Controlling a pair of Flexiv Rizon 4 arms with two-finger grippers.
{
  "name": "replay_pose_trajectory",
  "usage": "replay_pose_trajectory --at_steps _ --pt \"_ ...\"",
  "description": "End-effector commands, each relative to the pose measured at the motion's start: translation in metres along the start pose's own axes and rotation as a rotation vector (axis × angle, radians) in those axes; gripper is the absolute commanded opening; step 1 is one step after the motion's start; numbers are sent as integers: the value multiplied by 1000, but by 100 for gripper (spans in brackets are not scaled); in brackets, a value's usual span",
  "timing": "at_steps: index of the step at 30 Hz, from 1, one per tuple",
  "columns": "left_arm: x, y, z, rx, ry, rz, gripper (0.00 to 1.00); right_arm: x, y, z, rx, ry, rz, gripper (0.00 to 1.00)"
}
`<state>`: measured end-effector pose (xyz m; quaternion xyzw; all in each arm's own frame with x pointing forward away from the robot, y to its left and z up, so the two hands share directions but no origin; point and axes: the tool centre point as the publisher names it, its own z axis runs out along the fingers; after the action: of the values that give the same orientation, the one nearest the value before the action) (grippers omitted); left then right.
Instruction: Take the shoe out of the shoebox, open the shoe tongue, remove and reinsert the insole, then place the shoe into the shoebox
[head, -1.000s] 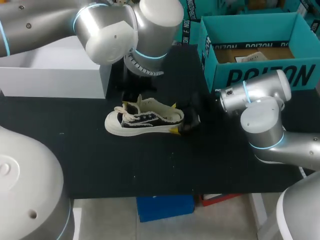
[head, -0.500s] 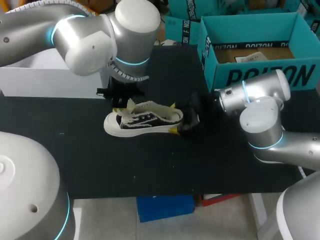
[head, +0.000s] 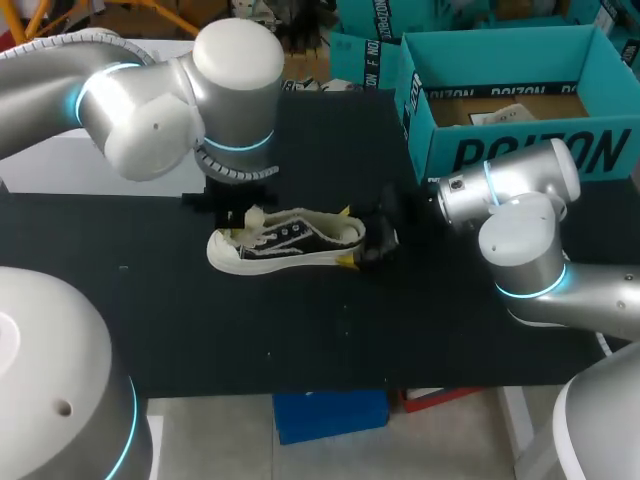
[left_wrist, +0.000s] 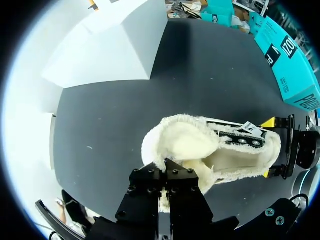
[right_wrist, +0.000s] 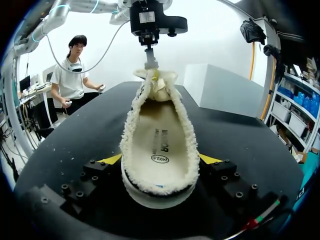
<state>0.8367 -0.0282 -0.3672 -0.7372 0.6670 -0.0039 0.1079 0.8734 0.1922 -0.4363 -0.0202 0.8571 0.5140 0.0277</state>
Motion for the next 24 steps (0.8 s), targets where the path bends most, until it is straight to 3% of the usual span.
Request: replay_pose_trajectory --at_steps 1,2,4,6,7,8,9,16,24 --pt "-13 6 12 13 122 -1 0 -1 -4 0 3 -1 3 0" --pt "-13 6 12 14 128 -1 1 -1 -4 0 3 -1 3 0" --pt "-15 7 13 16 142 0 40 -1 -4 0 3 -1 3 0" --pt "-16 7 14 13 155 -3 42 -1 -4 0 3 -1 3 0" --pt "-17 7 14 12 157 -4 47 -1 -4 0 3 -1 3 0" --pt "-17 7 14 11 161 -6 80 -1 -4 0 3 -1 3 0" --pt "-18 7 14 10 168 -7 100 -1 -4 0 3 -1 3 0" --pt "-21 3 3 27 200 -6 100 -1 -4 0 3 -1 3 0" --pt "-19 -7 -28 65 226 31 100 -1 -4 0 3 -1 3 0"
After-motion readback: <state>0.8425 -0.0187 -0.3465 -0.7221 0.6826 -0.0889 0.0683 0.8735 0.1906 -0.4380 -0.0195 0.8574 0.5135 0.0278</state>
